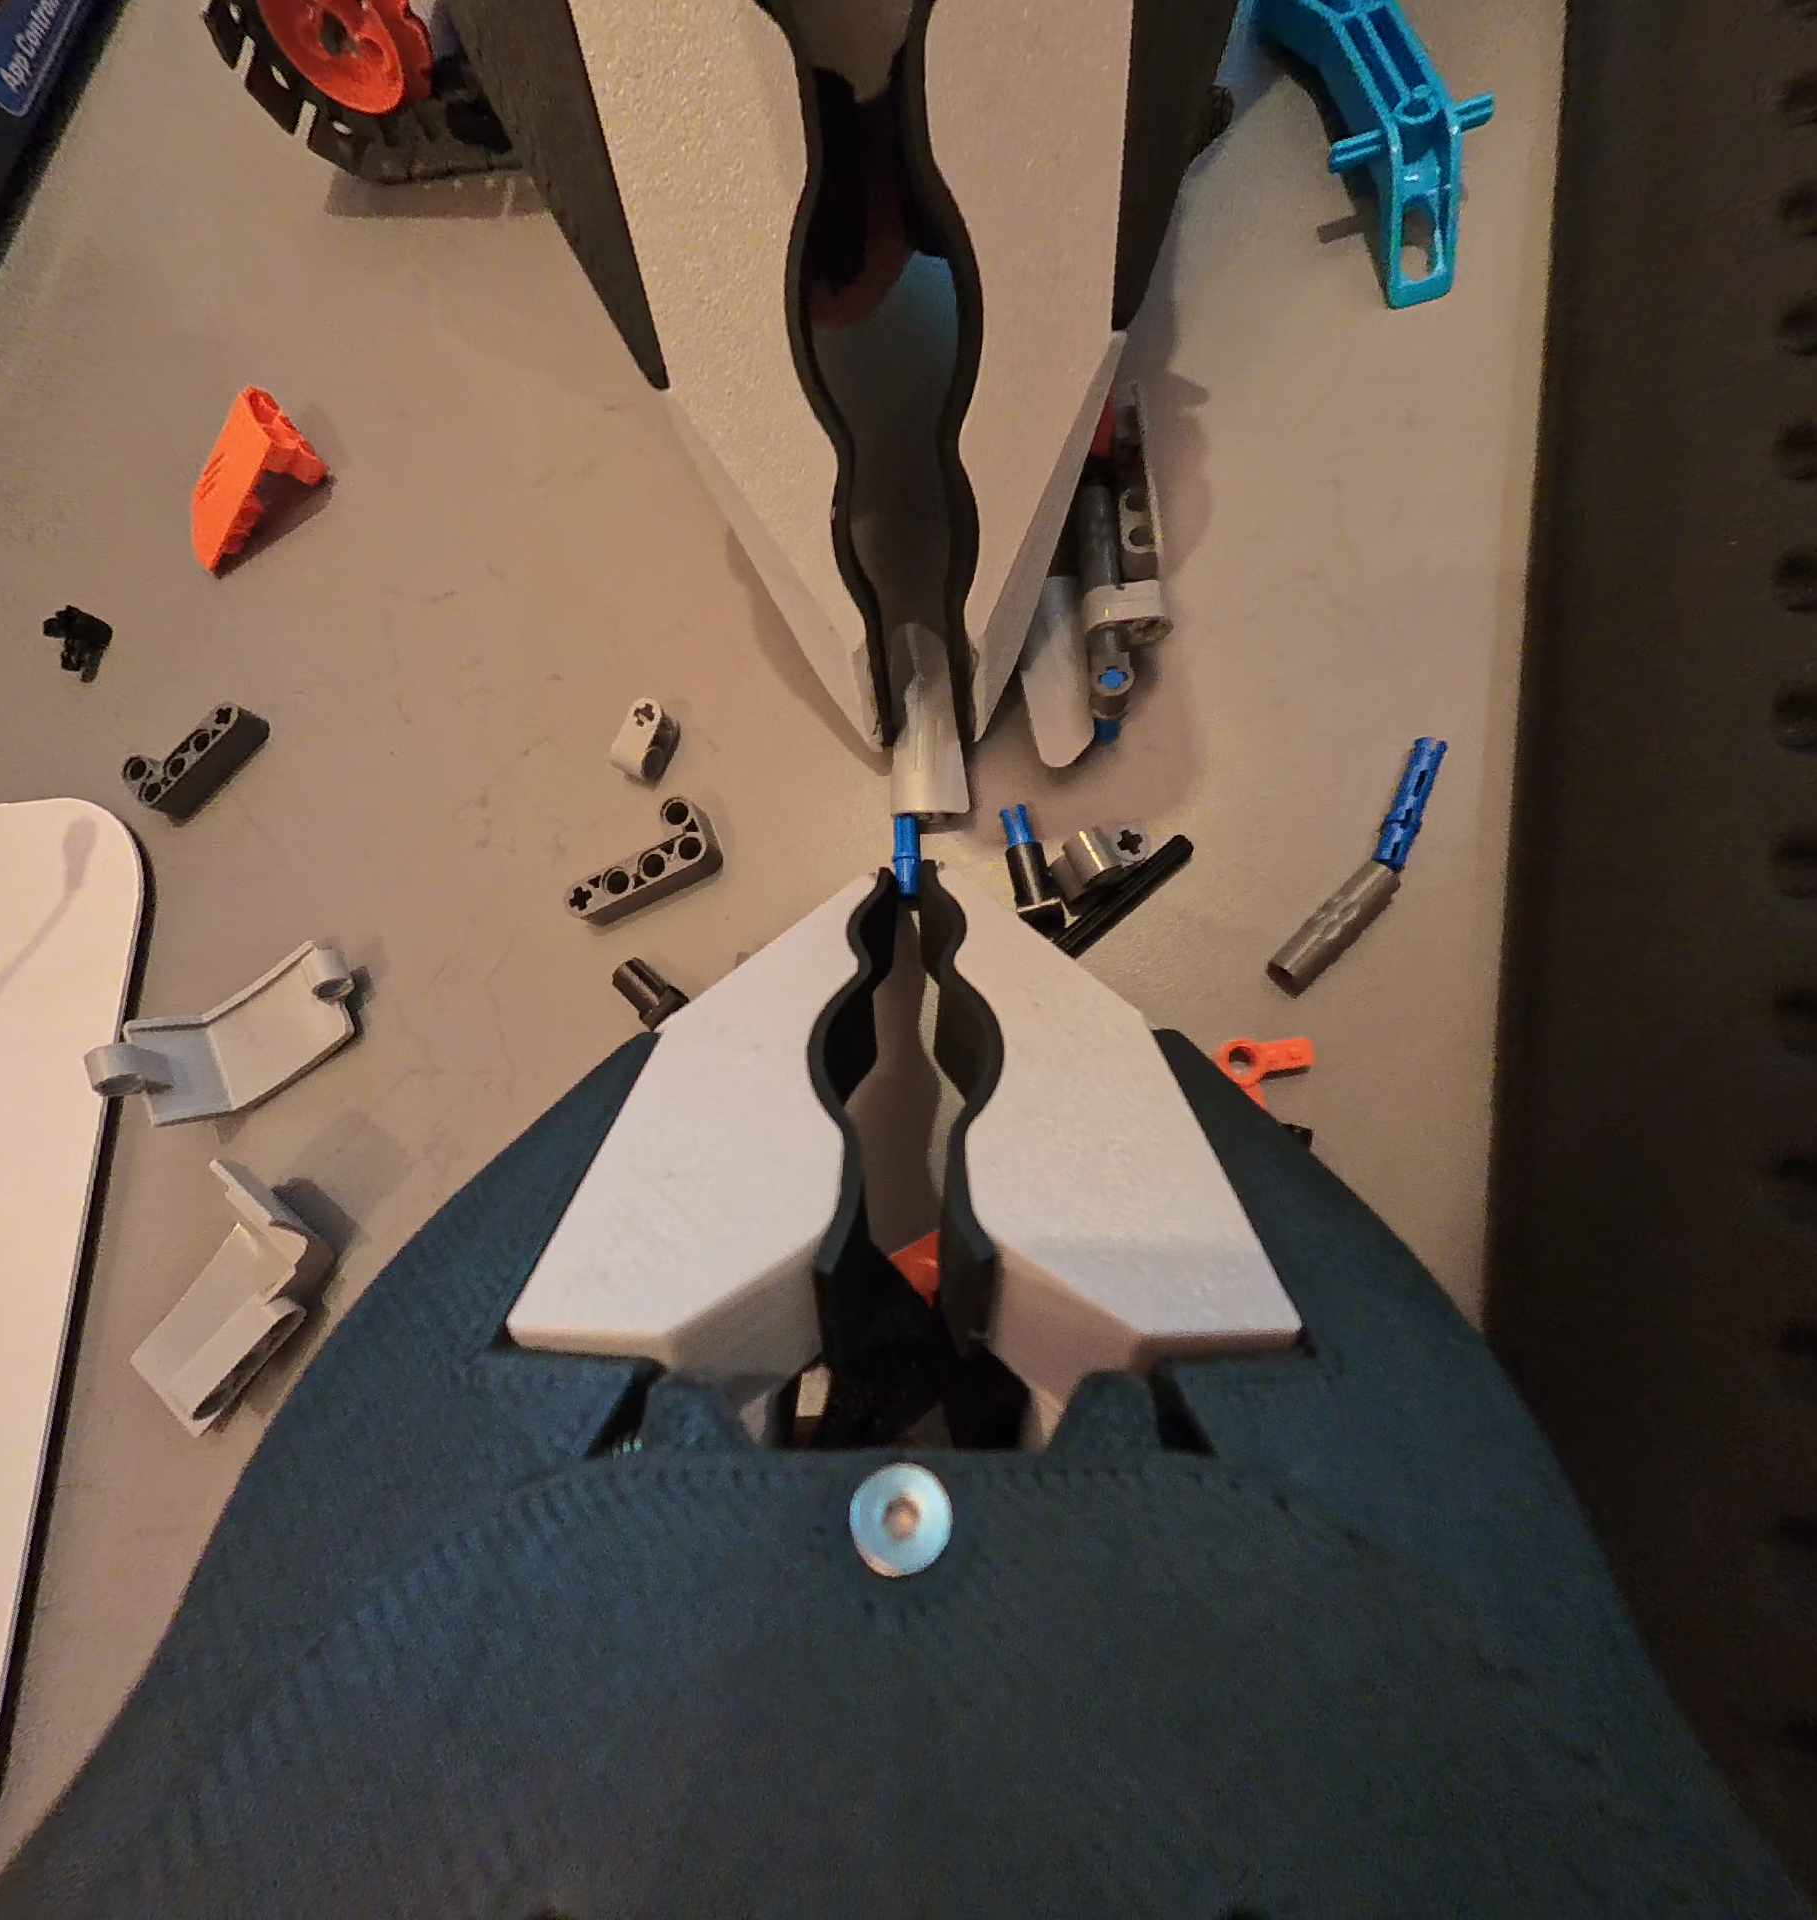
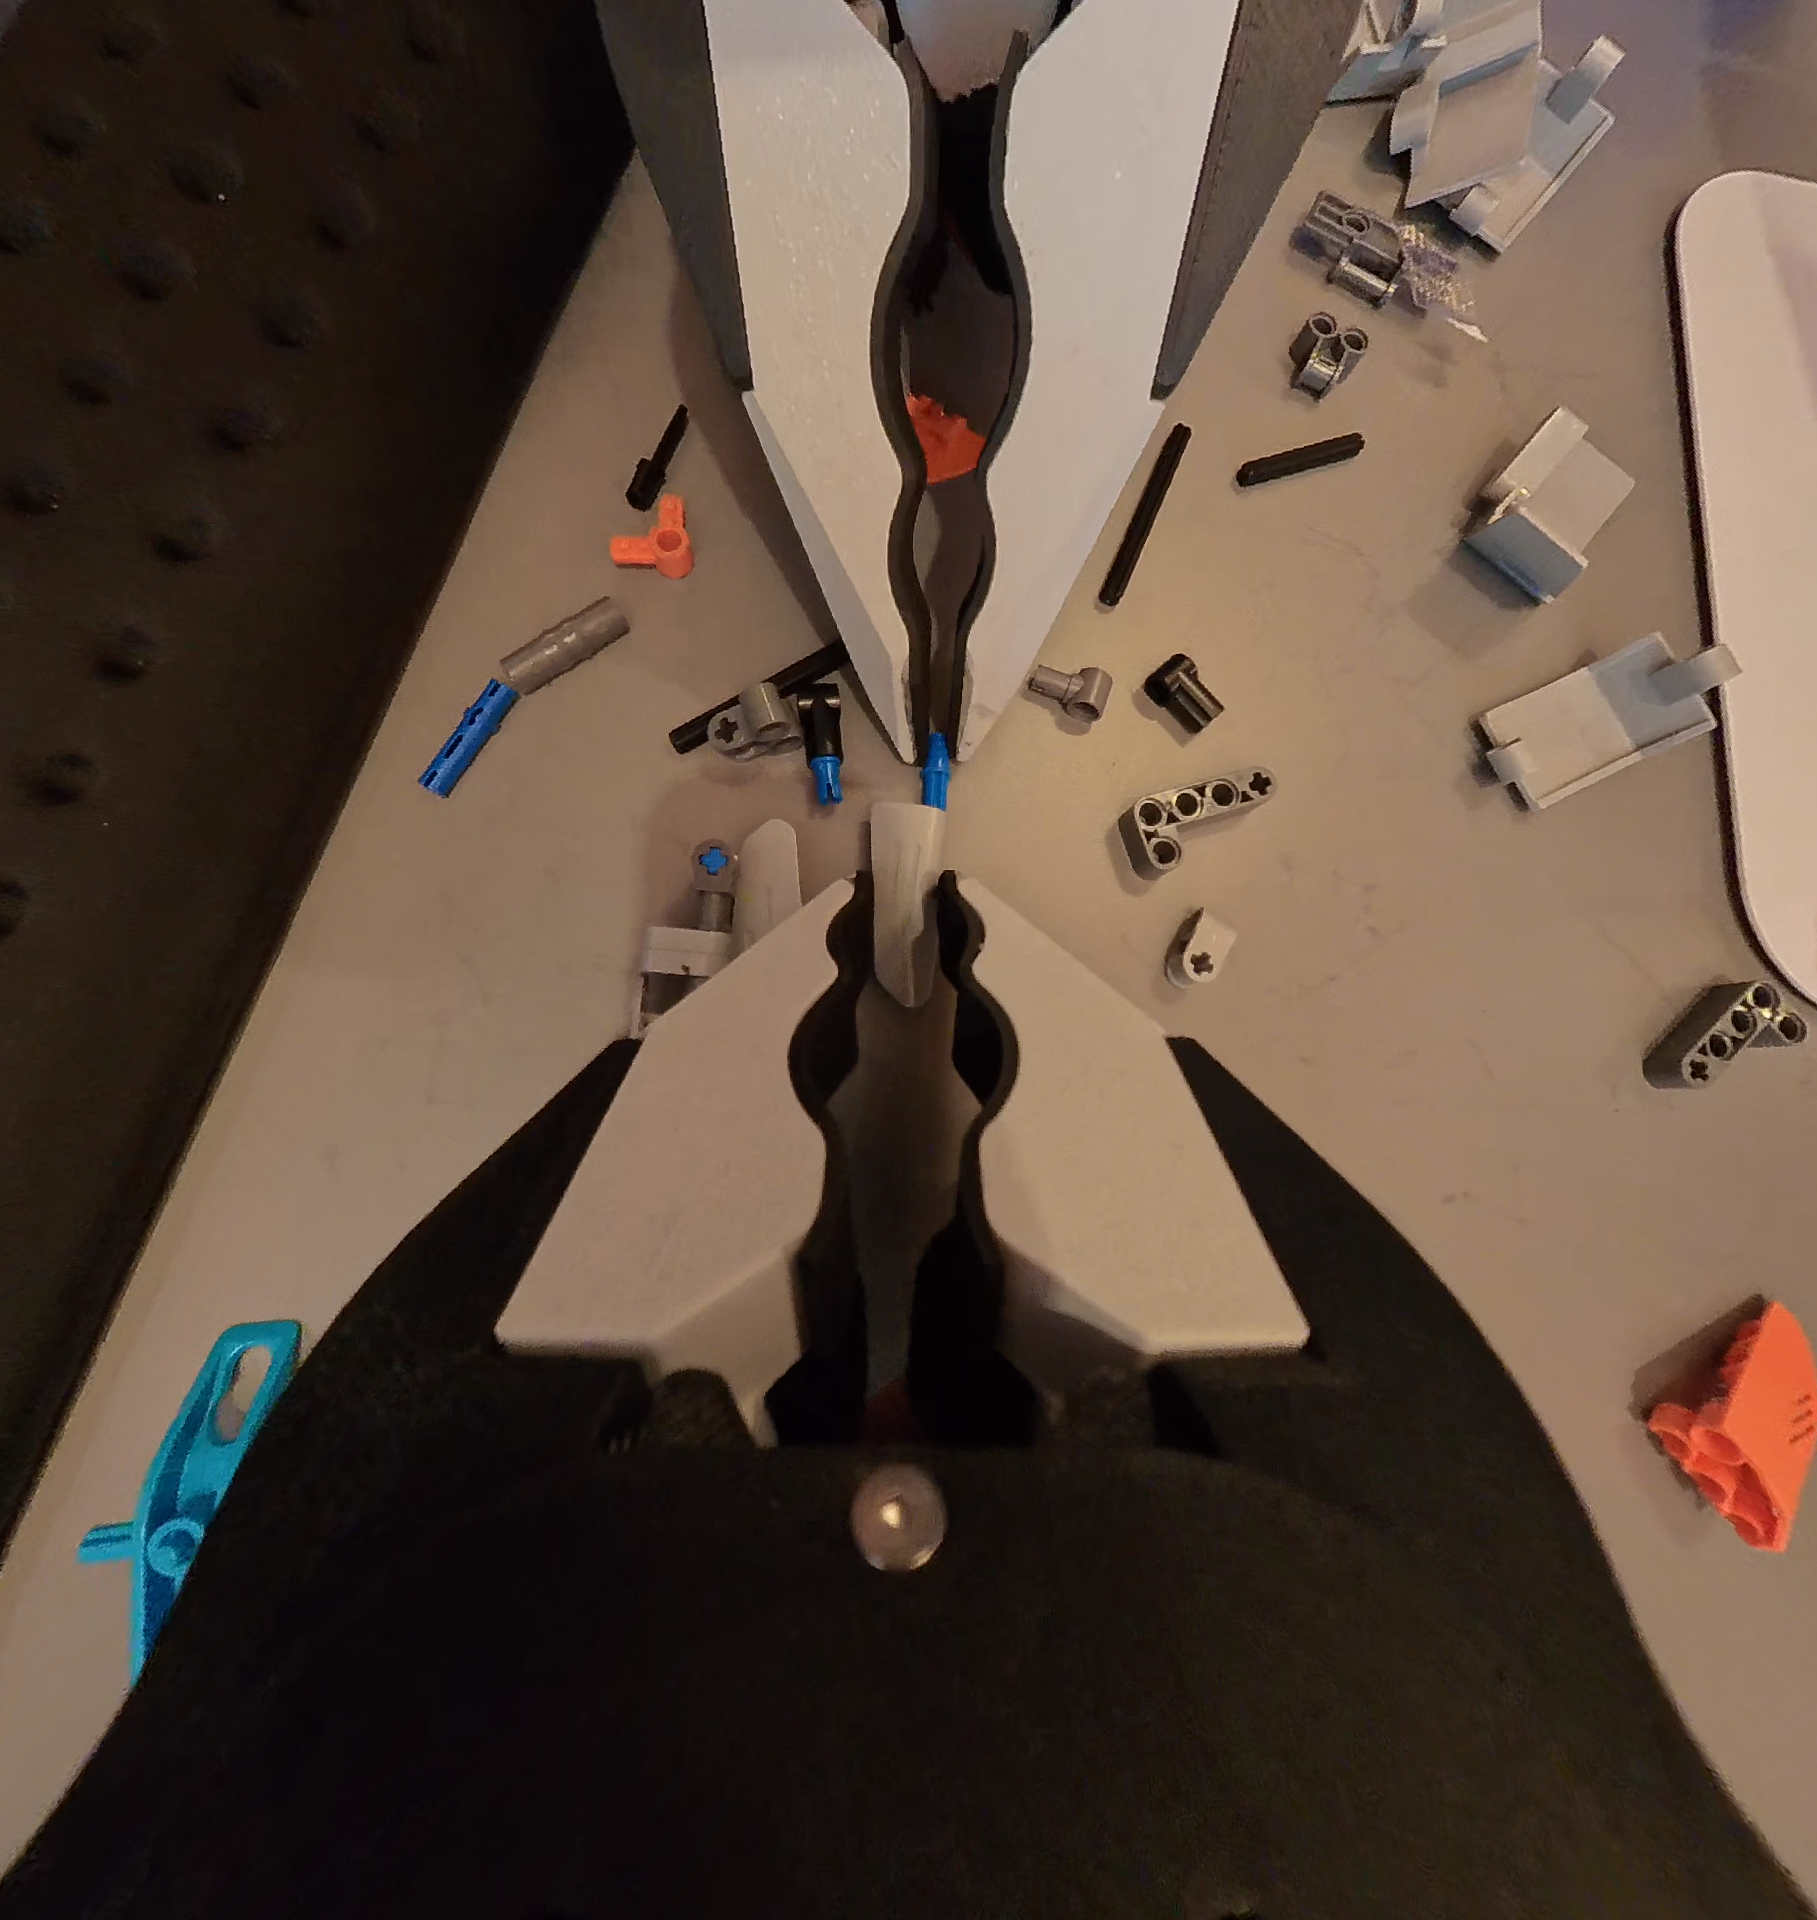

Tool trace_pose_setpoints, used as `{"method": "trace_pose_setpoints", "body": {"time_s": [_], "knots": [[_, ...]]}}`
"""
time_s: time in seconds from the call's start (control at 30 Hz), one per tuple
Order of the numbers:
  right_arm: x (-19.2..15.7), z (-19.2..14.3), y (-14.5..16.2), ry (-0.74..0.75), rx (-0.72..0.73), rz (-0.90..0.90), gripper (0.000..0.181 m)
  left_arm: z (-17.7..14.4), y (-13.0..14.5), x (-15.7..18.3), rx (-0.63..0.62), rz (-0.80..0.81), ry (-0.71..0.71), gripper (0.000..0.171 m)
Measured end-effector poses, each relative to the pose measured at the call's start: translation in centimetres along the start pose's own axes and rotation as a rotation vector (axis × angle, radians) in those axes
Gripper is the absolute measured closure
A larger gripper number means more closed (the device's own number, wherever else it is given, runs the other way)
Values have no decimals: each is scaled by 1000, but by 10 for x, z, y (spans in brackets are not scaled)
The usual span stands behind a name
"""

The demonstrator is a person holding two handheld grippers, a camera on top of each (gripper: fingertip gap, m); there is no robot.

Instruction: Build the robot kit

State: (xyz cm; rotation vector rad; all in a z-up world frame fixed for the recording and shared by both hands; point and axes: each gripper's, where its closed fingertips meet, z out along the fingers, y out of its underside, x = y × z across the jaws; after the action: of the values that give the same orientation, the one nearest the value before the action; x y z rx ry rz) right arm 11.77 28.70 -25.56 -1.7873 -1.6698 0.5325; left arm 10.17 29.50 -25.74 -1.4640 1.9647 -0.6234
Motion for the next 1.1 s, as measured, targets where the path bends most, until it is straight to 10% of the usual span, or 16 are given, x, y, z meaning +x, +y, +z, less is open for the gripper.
{"method": "trace_pose_setpoints", "body": {"time_s": [1.1], "knots": [[-3, -2, -2, -129, 82, 155, 172, 0, -2, -2, -7, 485, -267, 168]]}}
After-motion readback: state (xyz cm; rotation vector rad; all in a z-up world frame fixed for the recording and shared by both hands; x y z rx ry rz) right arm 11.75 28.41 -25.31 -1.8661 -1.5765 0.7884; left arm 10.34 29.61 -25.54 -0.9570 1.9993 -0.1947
